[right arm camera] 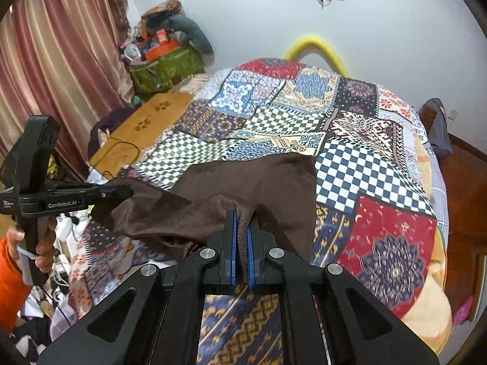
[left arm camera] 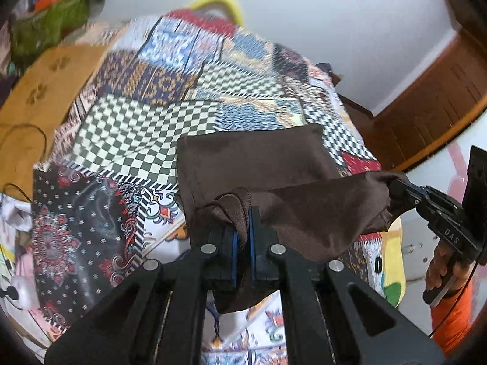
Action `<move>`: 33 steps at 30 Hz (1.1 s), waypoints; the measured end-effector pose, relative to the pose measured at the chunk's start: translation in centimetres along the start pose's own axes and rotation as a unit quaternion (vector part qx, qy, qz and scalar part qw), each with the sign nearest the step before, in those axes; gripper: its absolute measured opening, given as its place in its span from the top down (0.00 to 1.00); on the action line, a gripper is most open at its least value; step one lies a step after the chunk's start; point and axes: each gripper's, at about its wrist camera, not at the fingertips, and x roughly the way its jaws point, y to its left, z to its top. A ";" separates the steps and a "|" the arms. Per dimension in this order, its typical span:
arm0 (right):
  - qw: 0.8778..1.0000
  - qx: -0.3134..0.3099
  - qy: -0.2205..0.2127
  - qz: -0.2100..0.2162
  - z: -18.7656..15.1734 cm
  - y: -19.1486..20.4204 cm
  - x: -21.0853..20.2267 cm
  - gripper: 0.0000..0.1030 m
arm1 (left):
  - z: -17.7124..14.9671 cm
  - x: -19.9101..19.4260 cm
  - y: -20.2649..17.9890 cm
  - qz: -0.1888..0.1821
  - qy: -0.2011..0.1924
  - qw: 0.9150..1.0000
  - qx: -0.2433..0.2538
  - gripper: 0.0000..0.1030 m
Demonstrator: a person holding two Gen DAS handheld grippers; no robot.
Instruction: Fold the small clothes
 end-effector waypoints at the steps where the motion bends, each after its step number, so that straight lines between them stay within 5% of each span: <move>1: 1.000 0.002 0.005 -0.001 0.4 -0.3 0.7 0.95 | 0.5 0.8 0.5 -0.002 0.007 1.000 -0.009 0.95; 7: 0.999 0.004 0.047 -0.006 3.4 -2.4 5.5 0.93 | 3.8 4.8 2.4 0.019 0.031 0.999 -0.020 0.95; 10: 0.998 0.001 0.059 -0.012 4.5 -3.0 7.1 0.92 | 4.9 6.2 2.2 0.062 0.021 0.998 0.016 0.91; 13: 0.998 -0.018 0.040 -0.039 5.4 -3.0 7.1 0.83 | 5.5 6.9 1.7 0.088 0.014 0.995 0.050 0.82; 15: 0.998 -0.030 0.025 -0.052 5.8 -2.9 6.8 0.63 | 6.0 6.9 1.7 0.098 0.004 0.994 0.057 0.65; 18: 0.997 -0.046 -0.008 -0.057 6.2 -2.7 5.5 0.58 | 6.4 5.6 1.6 0.109 -0.030 0.992 0.058 0.49; 24: 0.997 -0.051 -0.020 -0.050 5.9 -2.4 3.5 0.56 | 6.2 2.9 1.5 0.113 -0.063 0.990 0.053 0.42; 33: 0.996 -0.048 0.026 -0.064 1.9 -3.2 4.9 0.52 | 2.2 4.5 3.3 0.130 -0.012 0.990 0.051 0.42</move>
